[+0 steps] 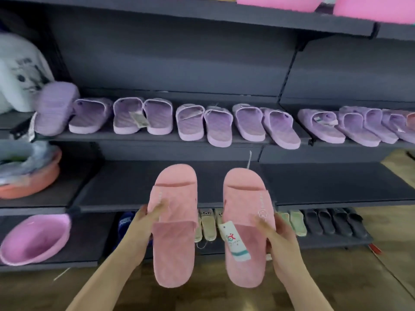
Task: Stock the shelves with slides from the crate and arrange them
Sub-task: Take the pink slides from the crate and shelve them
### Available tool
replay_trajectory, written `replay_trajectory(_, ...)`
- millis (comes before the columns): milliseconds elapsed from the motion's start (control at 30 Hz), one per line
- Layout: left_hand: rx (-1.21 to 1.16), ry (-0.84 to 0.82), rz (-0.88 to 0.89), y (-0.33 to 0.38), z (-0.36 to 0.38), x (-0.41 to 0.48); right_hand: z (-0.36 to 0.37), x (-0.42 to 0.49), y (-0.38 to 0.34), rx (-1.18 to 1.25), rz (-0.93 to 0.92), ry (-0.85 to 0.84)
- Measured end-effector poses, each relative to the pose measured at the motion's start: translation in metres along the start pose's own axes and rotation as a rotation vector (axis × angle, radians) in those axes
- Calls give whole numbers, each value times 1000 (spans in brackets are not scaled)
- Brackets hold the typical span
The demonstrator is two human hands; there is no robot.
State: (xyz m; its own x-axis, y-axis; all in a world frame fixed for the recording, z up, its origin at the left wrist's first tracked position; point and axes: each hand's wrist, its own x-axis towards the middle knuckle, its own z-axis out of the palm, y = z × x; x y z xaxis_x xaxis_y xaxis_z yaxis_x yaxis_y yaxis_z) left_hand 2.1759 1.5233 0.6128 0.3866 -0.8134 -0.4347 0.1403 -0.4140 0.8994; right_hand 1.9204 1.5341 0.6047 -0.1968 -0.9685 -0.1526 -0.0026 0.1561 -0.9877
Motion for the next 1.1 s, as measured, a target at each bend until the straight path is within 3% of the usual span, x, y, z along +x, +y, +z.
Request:
replay_trajectory(300,-94,27,-41,-13,-80,67,124,53,21,-54,80,-202)
replay_trajectory(600,-89,246,-70,-26,-108,129,198,118,45,-165,134,-418)
replay_trajectory(1100,-79,559,-211,-37,-161,230,318,176,98,-196,283,-494)
